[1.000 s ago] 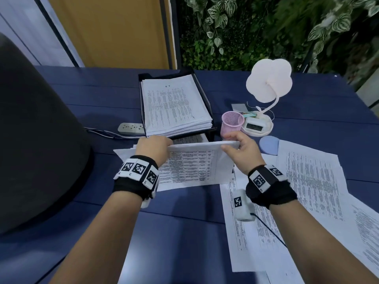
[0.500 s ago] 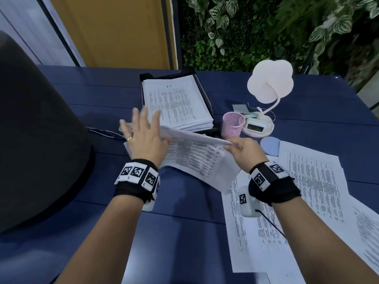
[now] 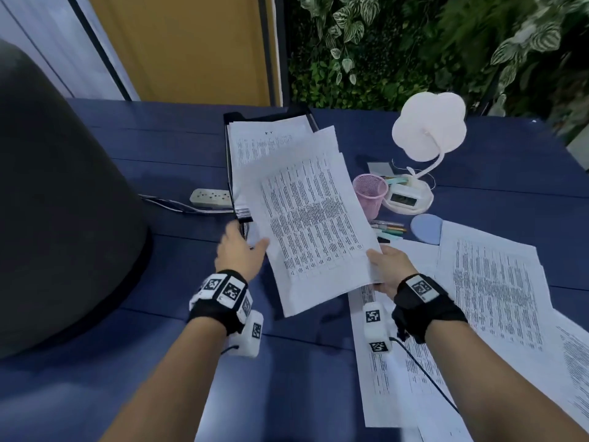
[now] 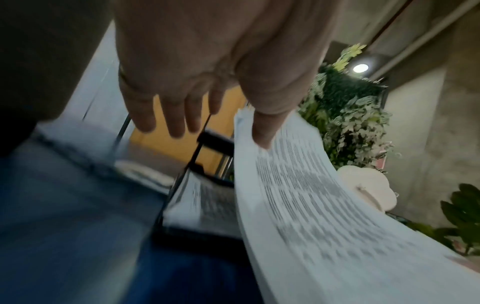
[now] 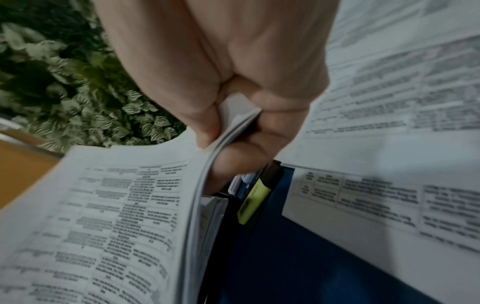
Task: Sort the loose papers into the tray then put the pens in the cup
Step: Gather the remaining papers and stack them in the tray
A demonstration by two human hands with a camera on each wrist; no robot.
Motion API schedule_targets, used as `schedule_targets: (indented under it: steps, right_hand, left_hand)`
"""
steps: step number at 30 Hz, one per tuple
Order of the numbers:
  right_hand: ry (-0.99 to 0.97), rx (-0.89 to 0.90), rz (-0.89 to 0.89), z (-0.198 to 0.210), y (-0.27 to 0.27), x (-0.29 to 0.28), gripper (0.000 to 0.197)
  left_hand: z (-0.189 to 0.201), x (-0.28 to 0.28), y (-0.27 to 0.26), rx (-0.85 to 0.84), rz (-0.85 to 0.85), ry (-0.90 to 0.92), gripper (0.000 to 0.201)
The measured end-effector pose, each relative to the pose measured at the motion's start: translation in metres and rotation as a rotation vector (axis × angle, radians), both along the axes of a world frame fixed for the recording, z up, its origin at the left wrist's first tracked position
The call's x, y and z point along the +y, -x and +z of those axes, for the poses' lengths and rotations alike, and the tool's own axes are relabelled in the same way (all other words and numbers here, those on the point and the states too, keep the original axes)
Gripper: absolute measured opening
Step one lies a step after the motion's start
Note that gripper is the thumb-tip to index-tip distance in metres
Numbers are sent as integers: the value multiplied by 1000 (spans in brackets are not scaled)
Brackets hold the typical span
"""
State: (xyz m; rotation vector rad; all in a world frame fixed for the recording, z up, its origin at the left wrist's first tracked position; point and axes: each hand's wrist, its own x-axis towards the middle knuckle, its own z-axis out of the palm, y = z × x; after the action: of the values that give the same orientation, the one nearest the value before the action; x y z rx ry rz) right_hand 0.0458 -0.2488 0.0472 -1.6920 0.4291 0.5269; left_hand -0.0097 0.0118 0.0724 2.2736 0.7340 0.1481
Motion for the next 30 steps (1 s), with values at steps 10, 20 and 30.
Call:
schedule_targets:
  steps: [10,20,30]
  right_hand:
    - [121,67,198,-21,17,-4,19]
    - [311,196,372,-57,40,-15,14]
    - [136,291,225,-66,31,-13,19]
  left_hand:
    - [-93,-4,6,98,21,638,30]
    - [-179,-3,36,374,-22,479,54]
    - [-118,-14,39,181,-51,403,25]
